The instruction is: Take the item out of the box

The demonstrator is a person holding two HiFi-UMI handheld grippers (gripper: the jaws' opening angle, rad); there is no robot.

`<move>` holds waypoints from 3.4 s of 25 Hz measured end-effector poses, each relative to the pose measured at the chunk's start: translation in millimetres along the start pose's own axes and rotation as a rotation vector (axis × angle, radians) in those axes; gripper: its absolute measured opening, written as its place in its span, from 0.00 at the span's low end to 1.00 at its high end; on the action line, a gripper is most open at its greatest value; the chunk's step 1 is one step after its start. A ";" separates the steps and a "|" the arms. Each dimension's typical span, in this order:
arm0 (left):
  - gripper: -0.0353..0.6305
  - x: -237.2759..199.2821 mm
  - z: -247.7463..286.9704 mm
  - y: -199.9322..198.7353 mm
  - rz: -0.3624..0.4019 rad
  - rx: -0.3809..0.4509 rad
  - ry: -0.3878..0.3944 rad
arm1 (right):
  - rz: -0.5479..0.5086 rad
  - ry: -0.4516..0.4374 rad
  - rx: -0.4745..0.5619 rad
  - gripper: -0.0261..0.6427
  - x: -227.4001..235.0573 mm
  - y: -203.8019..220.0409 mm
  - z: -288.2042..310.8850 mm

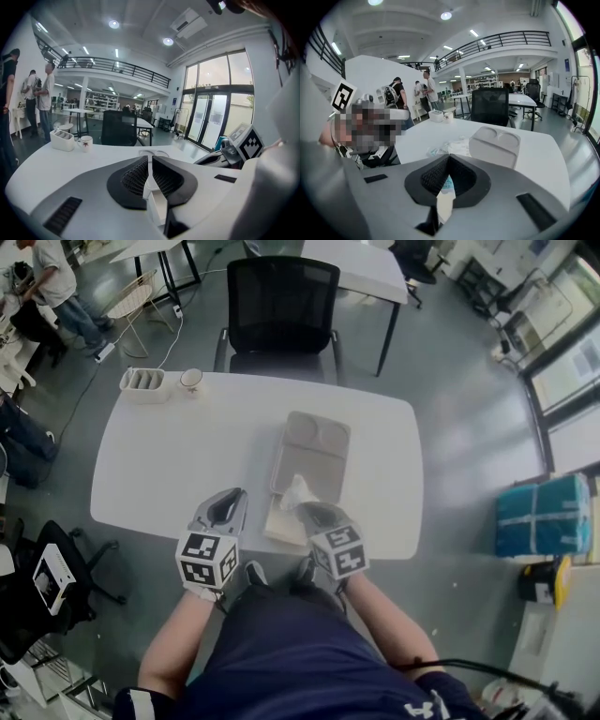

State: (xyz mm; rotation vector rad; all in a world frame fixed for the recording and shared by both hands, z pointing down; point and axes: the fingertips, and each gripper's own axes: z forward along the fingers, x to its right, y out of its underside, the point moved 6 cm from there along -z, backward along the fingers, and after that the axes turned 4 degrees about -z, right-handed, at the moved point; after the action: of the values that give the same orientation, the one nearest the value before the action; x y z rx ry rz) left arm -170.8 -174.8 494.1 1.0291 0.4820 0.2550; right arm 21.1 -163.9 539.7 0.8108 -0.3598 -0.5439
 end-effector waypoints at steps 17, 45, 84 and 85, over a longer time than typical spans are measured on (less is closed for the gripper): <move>0.13 -4.0 -42.0 -106.1 0.133 0.273 -0.090 | -0.049 0.133 0.462 0.06 20.8 -130.3 -88.7; 0.12 -6.2 -61.9 -144.8 0.103 0.396 -0.109 | -0.097 0.201 0.678 0.06 36.5 -162.0 -120.5; 0.12 -5.8 -53.7 -138.7 0.096 0.370 -0.119 | -0.070 0.196 0.687 0.06 47.2 -156.1 -121.9; 0.12 -5.5 -53.9 -138.8 0.095 0.370 -0.119 | -0.069 0.199 0.686 0.06 47.2 -156.3 -122.5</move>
State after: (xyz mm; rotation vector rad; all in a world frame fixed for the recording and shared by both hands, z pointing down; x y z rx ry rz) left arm -205.2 -205.6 352.4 1.4225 0.3793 0.1908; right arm 70.7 -208.4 346.7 1.5318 -0.3367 -0.3960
